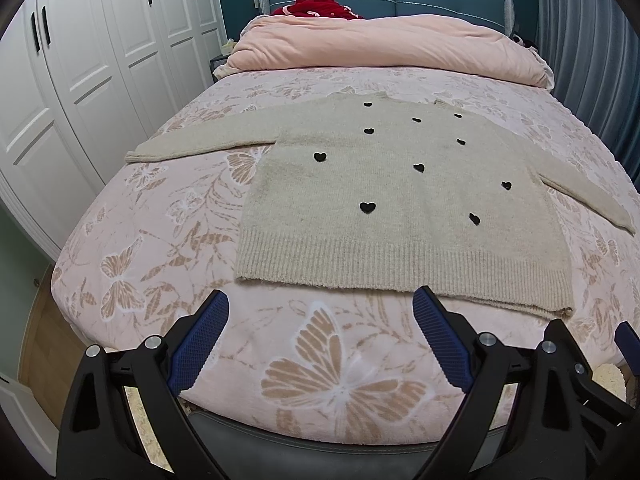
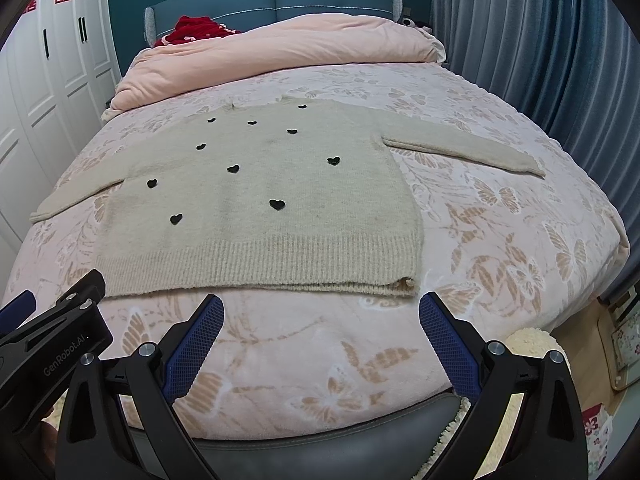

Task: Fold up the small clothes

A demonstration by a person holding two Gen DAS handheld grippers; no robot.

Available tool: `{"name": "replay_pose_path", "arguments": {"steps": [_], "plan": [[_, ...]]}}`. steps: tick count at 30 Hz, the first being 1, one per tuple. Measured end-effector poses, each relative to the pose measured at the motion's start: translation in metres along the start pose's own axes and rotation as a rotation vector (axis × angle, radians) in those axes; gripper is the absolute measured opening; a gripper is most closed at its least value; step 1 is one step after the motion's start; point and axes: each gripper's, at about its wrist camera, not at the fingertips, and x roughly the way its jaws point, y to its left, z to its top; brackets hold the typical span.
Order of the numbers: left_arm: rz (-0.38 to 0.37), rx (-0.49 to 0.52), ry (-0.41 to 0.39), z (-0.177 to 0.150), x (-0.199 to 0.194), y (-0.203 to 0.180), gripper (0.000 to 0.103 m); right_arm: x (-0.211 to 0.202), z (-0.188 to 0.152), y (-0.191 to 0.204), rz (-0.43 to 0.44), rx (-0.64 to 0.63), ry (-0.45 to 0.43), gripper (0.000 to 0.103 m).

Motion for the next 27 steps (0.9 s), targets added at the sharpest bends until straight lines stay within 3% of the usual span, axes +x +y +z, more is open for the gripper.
{"name": "replay_pose_path", "arguments": {"steps": [27], "plan": [[0.002, 0.001, -0.003, 0.0005, -0.0029, 0.0001, 0.091, -0.0004, -0.0019, -0.0007, -0.002, 0.003, 0.004, 0.097]]}}
